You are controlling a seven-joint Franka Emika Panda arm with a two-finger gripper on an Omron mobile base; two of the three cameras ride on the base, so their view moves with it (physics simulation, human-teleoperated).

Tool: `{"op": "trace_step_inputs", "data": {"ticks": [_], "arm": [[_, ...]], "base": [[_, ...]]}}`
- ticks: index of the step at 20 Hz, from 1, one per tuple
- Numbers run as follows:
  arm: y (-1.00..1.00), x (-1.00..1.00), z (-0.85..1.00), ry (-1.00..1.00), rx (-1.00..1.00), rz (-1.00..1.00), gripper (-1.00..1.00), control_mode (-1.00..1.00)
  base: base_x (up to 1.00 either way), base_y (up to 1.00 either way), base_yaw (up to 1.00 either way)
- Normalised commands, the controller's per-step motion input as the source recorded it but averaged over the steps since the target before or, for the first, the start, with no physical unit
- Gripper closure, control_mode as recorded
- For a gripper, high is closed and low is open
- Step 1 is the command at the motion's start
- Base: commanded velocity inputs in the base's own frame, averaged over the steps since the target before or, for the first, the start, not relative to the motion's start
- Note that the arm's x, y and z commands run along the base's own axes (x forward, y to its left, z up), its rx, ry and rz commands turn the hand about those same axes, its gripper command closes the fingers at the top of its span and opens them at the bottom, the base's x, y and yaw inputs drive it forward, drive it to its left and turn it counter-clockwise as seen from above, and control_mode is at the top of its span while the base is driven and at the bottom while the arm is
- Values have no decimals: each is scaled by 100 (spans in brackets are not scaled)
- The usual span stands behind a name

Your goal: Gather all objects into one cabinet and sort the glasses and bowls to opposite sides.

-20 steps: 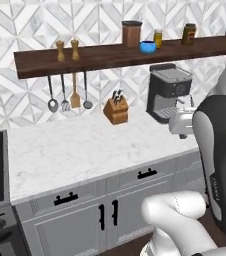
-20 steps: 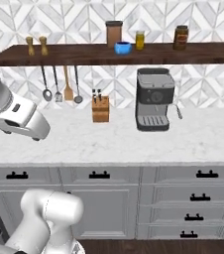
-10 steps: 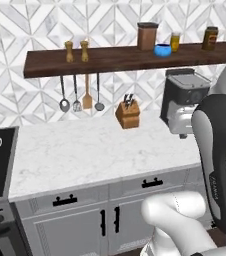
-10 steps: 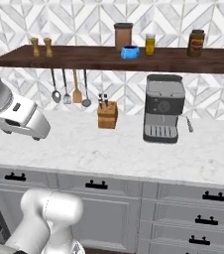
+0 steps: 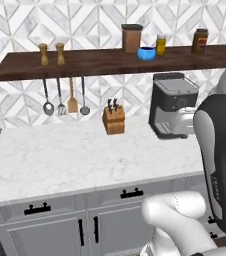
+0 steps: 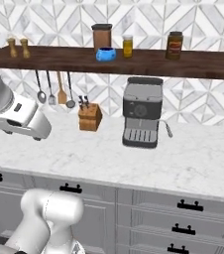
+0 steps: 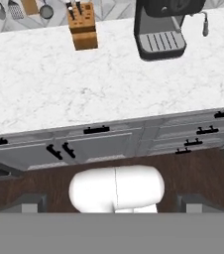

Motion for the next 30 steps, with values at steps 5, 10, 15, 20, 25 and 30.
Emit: {"op": "trace_step_inputs", "data": {"ticks": [5,10,15,20,25,30], "arm": [[0,0,0,0,0,0,-100,100],[0,0,0,0,0,0,-100,100],[0,0,0,0,0,0,-100,100],[0,0,0,0,0,0,-100,100],[0,13,2,-7,0,-1,-100,-100],[6,3,24,-38,0,0,-100,-100]], "base": [[42,-43,0],[50,-7,0],[52,0,-1],[51,0,-1],[10,0,0],[0,0,0]]}}
